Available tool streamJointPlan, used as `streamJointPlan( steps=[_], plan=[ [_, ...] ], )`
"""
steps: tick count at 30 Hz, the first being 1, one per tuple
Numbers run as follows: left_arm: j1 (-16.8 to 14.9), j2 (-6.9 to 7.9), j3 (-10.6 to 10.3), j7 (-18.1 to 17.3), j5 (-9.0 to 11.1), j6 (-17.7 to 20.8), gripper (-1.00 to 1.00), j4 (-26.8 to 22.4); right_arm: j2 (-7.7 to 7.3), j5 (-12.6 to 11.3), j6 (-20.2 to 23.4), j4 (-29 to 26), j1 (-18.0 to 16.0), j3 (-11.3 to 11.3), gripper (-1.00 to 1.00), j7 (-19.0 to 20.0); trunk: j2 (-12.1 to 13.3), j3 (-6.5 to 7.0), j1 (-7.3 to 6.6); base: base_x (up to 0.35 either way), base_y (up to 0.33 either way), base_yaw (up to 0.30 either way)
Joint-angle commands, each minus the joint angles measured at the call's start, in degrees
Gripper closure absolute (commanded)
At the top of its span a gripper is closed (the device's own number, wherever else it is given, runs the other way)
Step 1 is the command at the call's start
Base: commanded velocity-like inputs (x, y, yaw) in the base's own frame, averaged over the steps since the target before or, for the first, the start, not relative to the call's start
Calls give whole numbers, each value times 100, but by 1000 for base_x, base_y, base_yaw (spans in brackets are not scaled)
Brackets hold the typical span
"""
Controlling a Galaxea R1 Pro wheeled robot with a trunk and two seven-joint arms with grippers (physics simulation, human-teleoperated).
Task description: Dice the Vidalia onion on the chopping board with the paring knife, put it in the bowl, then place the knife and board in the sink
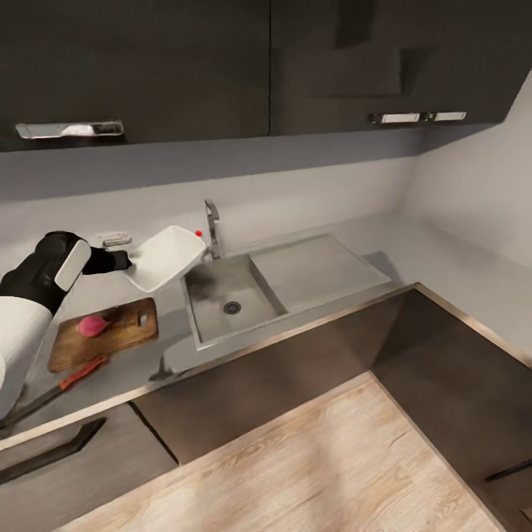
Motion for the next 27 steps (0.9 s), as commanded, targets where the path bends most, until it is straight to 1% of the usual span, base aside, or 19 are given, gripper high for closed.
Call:
streamJointPlan(
  steps=[1, 6, 8, 14, 22, 27],
  plan=[
    [-6, 10, -34, 53, 73, 13, 100, -8, 1, -60, -12, 3, -4, 50, -100, -16, -12, -11, 0, -293, 181, 282],
    [-6, 37, -34, 53, 73, 13, 100, -2, 1, -60, -12, -1, -4, 50, -100, -16, -12, -11, 0, -267, 199, 282],
    [-5, 74, -34, 53, 73, 13, 100, -3, 1, -60, -12, -1, -4, 50, -100, -16, -12, -11, 0, -138, 254, 282],
    [-6, 153, -34, 53, 73, 13, 100, 29, 1, -60, -12, 0, -4, 50, -100, -16, -12, -11, 0, -26, 292, 282],
    [-5, 162, -34, 53, 73, 13, 100, 100, 1, -60, -12, 2, -4, 50, -100, -16, -12, -11, 0, -1, 301, 281],
    [-6, 154, -36, 45, 80, 13, 100, 187, 1, -60, -13, 2, -4, 50, -100, -16, -12, -11, 0, -90, 282, 282]
  ],
)
